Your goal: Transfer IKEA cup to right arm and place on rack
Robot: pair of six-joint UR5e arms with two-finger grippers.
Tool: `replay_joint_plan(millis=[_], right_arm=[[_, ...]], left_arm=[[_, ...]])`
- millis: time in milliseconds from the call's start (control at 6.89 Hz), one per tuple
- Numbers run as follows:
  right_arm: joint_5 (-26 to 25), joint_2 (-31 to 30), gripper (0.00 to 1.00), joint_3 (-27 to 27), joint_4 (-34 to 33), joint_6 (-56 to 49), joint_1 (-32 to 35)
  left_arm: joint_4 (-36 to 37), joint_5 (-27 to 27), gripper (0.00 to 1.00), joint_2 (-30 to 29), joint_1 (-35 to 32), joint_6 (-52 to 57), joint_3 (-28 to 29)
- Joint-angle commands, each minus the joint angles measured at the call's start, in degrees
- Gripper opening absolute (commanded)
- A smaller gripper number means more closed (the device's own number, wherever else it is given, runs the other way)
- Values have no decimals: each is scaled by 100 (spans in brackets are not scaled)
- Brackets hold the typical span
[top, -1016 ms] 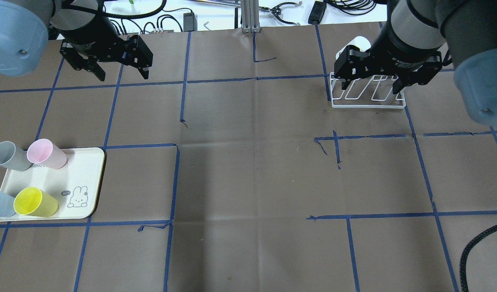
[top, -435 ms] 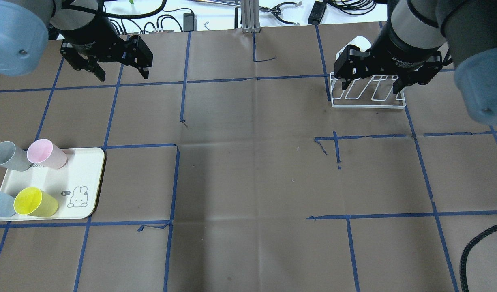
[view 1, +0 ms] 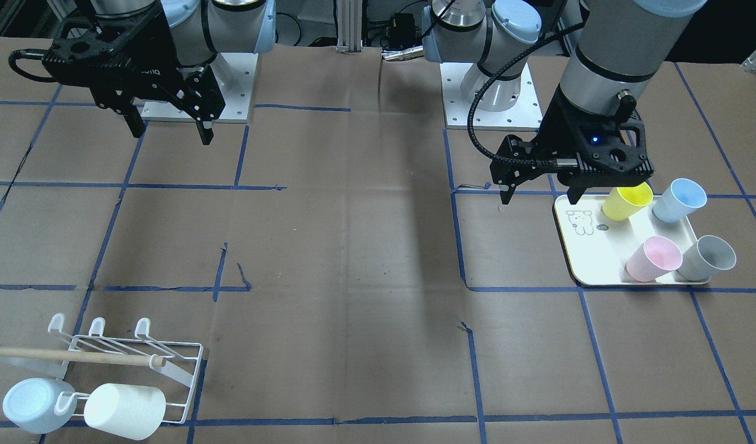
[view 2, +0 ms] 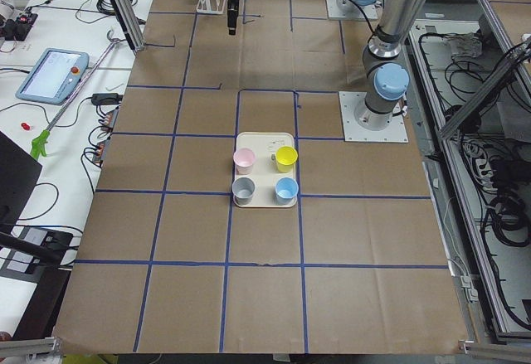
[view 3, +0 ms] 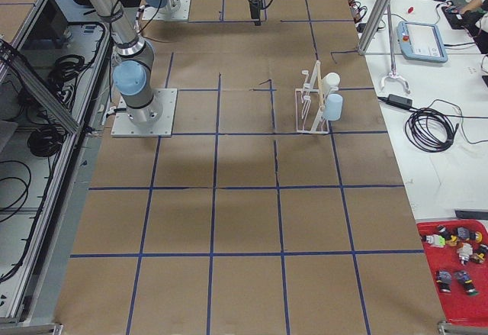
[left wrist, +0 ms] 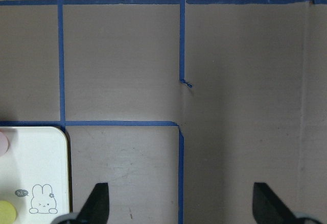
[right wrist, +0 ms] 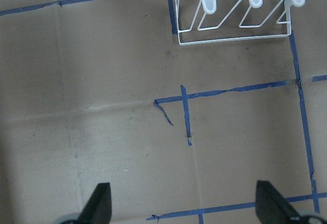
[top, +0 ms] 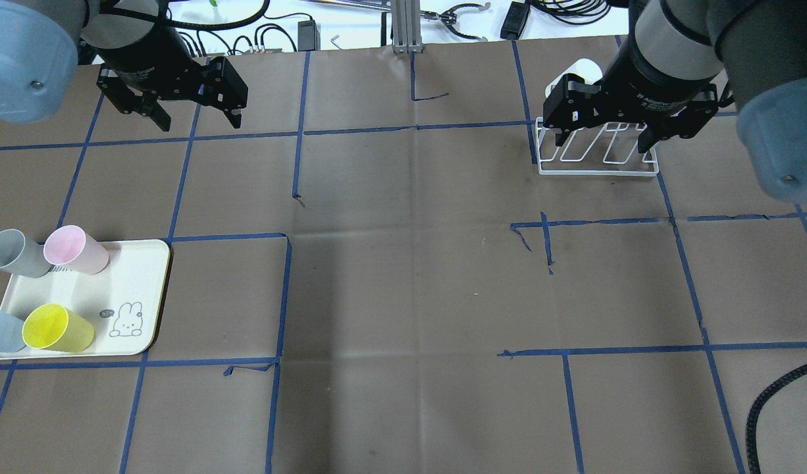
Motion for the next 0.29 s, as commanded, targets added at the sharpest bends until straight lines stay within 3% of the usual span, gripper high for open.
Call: replay_joint_plan(millis=[0, 145], right_arm=[[3, -3, 100, 20, -6, 0, -1], [3, -3, 100, 28, -15, 0, -1]], left_arm=[[26, -9, 99, -13, -6, -7, 3], [44, 0, 99, -21, -6, -7, 3]])
